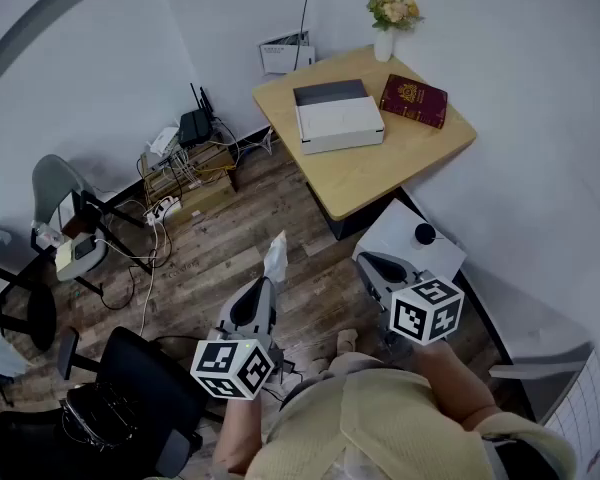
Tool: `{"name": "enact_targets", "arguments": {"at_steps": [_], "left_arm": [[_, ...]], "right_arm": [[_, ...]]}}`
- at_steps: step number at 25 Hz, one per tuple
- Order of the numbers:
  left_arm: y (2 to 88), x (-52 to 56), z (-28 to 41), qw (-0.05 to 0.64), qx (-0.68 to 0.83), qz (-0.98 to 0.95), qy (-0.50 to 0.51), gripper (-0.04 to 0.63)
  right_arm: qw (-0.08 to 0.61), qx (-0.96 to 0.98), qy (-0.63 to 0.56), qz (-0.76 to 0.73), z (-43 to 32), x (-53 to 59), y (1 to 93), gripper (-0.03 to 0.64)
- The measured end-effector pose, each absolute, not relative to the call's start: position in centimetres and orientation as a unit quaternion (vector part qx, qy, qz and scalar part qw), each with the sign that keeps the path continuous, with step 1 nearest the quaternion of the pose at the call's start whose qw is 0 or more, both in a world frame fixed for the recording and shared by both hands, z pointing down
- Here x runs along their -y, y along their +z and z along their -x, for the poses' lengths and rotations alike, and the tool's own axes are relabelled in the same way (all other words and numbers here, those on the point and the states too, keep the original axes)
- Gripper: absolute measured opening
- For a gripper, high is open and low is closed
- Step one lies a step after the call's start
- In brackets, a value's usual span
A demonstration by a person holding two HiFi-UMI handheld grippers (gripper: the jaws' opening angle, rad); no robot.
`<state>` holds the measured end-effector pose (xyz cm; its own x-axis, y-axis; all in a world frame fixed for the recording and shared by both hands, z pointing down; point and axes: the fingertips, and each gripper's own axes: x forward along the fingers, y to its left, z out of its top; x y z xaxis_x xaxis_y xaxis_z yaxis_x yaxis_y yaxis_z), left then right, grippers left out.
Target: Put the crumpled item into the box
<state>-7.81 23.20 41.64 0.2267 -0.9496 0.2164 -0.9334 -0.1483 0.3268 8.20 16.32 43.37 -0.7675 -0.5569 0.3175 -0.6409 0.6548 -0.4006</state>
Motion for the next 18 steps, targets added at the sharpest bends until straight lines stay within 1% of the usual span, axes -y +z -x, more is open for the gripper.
{"name": "enact_targets", "arguments": {"at_steps": [18], "left_arm": [[42.4, -21.4, 8.1, 0.210, 0.630, -0.747, -0.019, 0.020]], "right_arm": [[0.093, 0.903, 0.263, -0.328, -7.9, -14.0, 44.0, 0.031]]}}
